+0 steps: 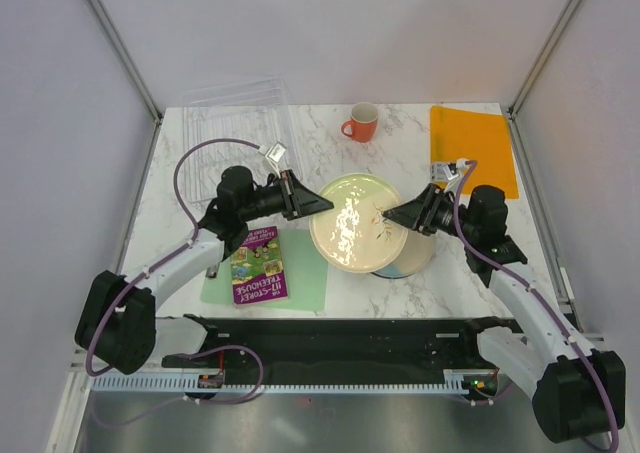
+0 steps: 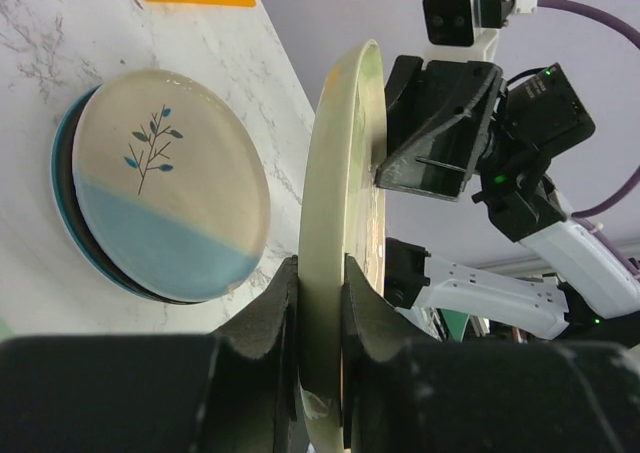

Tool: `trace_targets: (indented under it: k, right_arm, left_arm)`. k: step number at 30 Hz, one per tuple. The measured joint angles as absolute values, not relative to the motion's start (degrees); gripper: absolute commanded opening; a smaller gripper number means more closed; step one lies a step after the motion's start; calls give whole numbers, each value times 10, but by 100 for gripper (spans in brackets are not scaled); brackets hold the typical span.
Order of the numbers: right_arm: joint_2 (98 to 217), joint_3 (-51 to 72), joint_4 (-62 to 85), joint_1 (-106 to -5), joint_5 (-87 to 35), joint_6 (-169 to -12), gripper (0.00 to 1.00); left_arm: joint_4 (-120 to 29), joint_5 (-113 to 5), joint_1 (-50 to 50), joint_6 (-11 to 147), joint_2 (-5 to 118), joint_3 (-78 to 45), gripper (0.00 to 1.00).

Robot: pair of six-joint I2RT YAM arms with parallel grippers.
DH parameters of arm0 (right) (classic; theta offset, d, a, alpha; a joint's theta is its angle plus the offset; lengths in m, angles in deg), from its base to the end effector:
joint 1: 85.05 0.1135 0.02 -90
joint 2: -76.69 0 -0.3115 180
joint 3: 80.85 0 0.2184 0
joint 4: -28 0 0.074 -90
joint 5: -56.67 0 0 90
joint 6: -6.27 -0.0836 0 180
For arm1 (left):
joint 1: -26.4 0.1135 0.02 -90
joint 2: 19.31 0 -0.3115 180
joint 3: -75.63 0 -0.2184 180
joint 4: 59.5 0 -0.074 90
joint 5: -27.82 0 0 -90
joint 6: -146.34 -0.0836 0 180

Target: Unload the plates from the dish rack

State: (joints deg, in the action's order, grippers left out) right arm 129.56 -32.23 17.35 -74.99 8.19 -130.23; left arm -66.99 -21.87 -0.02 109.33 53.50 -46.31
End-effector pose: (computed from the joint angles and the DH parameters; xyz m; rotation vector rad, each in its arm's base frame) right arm 0.1693 0.0863 0.3105 0.0683 1.9812 1.3285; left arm 0.2229 -0.1711 0.3381 0.1576 1.9472 -1.5707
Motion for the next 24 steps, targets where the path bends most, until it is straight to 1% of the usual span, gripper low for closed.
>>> trace_targets:
  k: [3,4,6,7,8,10,11,12,14,15,17,18,21,24]
  right_arm:
    - [1301,-337,206,-749,85,-1322,36]
    - [1305,-344,222,-750,90,-1332,31]
    - [1311,-354,252,-752,98,-1347,19]
    - [1313,-358,265,-754,103,-1354,4]
    - [1316,-364,282,-756,107,-1365,0]
    - [1318,-371,303,-761,118,-1385,0]
    - [1318,-372,306,-762,117,-1386,0]
    - [1318,-372,307,-762,116,-1389,0]
    - [1313,-372,303,-762,111,-1388,0]
    - [1309,-372,295,-762,108,-1385,0]
    - [1297,-370,274,-761,99,-1374,0]
    - [1290,-368,260,-759,92,-1364,0]
    - [1270,-358,208,-764,78,-1338,0]
    - [1250,-353,156,-783,78,-1313,0]
  left_arm:
    - [-686,-217,-2,1102,541,-466,2]
    - [-690,-217,-2,1104,544,-467,2]
    - [-702,-217,2,1109,550,-468,2]
    - [-710,-215,4,1114,556,-469,2]
    - [-719,-213,7,1120,562,-469,2]
    - [-740,-208,14,1138,575,-470,2]
    - [-749,-206,15,1144,579,-470,6]
    - [-758,-204,15,1149,583,-470,19]
    - [-775,-202,16,1154,591,-473,28]
    - [-780,-201,16,1156,594,-474,36]
    - [-783,-203,15,1156,599,-476,41]
    - [-782,-207,12,1156,603,-476,46]
    - [-764,-218,2,1152,607,-476,52]
    - [-732,-232,-7,1133,607,-475,54]
